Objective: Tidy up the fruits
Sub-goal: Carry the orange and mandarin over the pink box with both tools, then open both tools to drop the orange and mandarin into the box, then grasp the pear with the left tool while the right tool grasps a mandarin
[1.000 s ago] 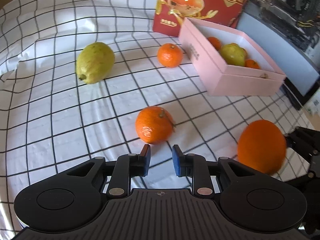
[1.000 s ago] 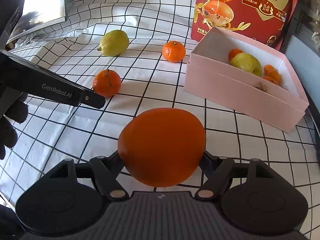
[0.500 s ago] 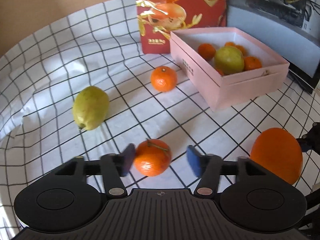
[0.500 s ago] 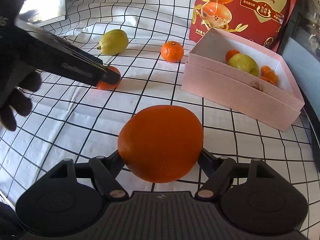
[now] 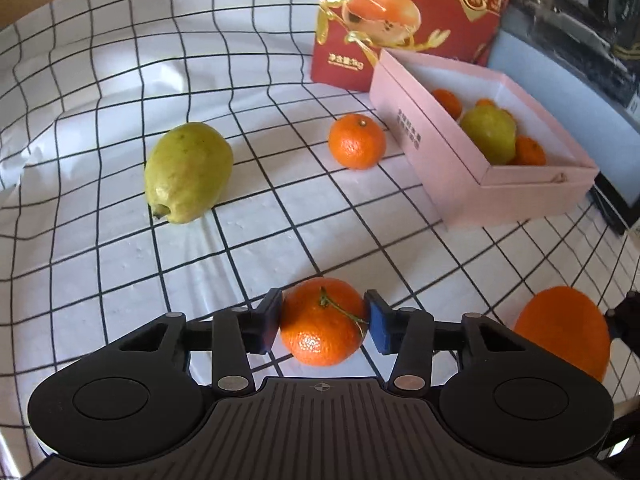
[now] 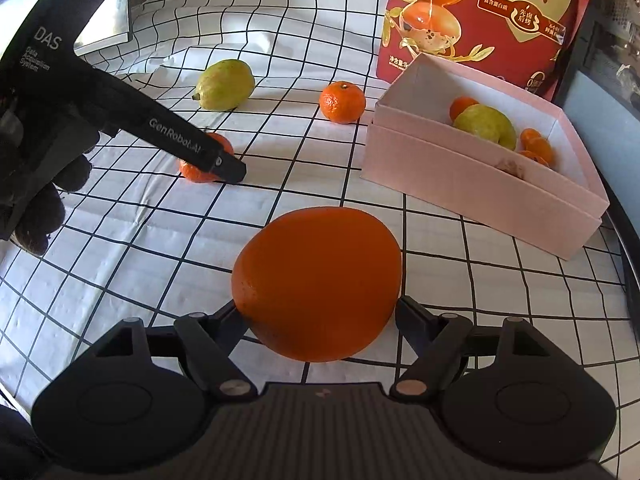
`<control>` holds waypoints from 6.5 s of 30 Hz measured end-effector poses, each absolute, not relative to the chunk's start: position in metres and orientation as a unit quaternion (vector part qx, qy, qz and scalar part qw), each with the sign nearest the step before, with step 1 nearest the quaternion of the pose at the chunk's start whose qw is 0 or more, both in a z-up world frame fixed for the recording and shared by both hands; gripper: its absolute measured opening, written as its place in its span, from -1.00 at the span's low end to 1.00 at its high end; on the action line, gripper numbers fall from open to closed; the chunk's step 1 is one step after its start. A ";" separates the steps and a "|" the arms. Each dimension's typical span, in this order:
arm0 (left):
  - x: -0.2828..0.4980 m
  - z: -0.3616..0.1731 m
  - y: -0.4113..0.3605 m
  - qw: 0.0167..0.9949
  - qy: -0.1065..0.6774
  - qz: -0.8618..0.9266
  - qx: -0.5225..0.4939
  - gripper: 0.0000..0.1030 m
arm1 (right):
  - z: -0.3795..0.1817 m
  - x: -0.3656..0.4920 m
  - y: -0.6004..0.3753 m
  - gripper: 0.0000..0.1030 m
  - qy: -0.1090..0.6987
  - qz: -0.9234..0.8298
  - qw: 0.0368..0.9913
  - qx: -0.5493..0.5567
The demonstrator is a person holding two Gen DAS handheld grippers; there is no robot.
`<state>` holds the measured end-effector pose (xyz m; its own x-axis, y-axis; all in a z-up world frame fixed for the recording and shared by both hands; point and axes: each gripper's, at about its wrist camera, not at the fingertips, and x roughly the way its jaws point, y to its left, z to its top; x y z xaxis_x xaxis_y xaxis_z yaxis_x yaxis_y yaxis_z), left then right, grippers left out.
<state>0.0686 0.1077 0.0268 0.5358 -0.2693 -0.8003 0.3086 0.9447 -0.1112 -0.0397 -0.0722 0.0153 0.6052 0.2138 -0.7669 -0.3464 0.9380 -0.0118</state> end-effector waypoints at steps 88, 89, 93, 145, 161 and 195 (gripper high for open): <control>0.090 0.117 -0.009 0.892 0.367 -0.263 -0.027 -0.04 | 0.133 0.058 -0.194 0.58 0.315 0.103 0.943 0.016; 0.100 0.118 -0.017 0.891 0.368 -0.266 -0.026 -0.04 | 0.141 0.072 -0.197 0.58 0.317 0.101 0.943 0.016; 0.138 0.094 -0.050 0.867 0.410 -0.283 -0.016 -0.03 | 0.147 0.122 -0.208 0.58 0.337 0.099 0.936 0.024; 0.043 0.059 0.188 0.902 0.405 -0.074 -0.128 0.00 | 0.103 0.138 -0.032 0.04 0.393 0.230 0.862 -0.223; 0.051 0.052 0.220 0.903 0.410 -0.072 -0.108 0.00 | 0.042 0.184 0.020 -0.08 0.455 0.193 0.835 -0.244; 0.173 0.031 0.142 0.882 0.438 -0.169 0.039 0.26 | 0.021 0.011 -0.037 0.26 0.411 0.151 0.893 -0.100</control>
